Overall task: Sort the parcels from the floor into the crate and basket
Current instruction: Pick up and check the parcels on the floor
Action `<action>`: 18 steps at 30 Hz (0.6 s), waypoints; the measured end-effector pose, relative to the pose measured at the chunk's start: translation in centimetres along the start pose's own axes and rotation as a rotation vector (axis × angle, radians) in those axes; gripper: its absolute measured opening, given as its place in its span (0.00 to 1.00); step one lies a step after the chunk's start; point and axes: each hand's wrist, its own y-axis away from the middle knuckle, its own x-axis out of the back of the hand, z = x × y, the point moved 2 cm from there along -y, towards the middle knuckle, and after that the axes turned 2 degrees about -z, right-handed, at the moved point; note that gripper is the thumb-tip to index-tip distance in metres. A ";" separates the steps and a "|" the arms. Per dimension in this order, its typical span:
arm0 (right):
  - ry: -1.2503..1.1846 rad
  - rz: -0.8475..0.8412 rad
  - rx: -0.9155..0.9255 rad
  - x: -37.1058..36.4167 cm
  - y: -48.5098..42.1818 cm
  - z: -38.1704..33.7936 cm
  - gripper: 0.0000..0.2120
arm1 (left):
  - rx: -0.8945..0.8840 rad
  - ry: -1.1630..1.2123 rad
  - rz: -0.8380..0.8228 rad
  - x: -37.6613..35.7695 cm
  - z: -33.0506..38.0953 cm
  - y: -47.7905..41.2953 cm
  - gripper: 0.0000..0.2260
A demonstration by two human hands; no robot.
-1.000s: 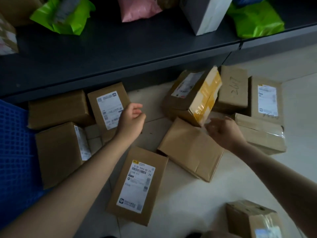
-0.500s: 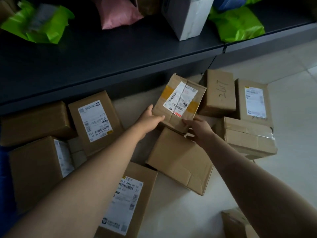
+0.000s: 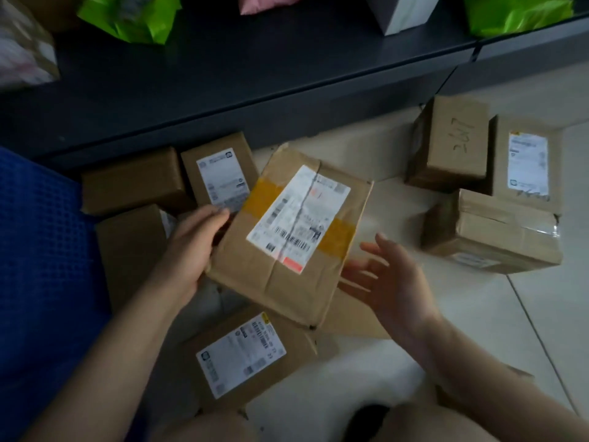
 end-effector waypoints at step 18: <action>-0.401 0.314 -0.718 -4.0 4.7 16.2 0.21 | 0.510 -0.167 -0.189 0.7 -6.6 4.3 0.18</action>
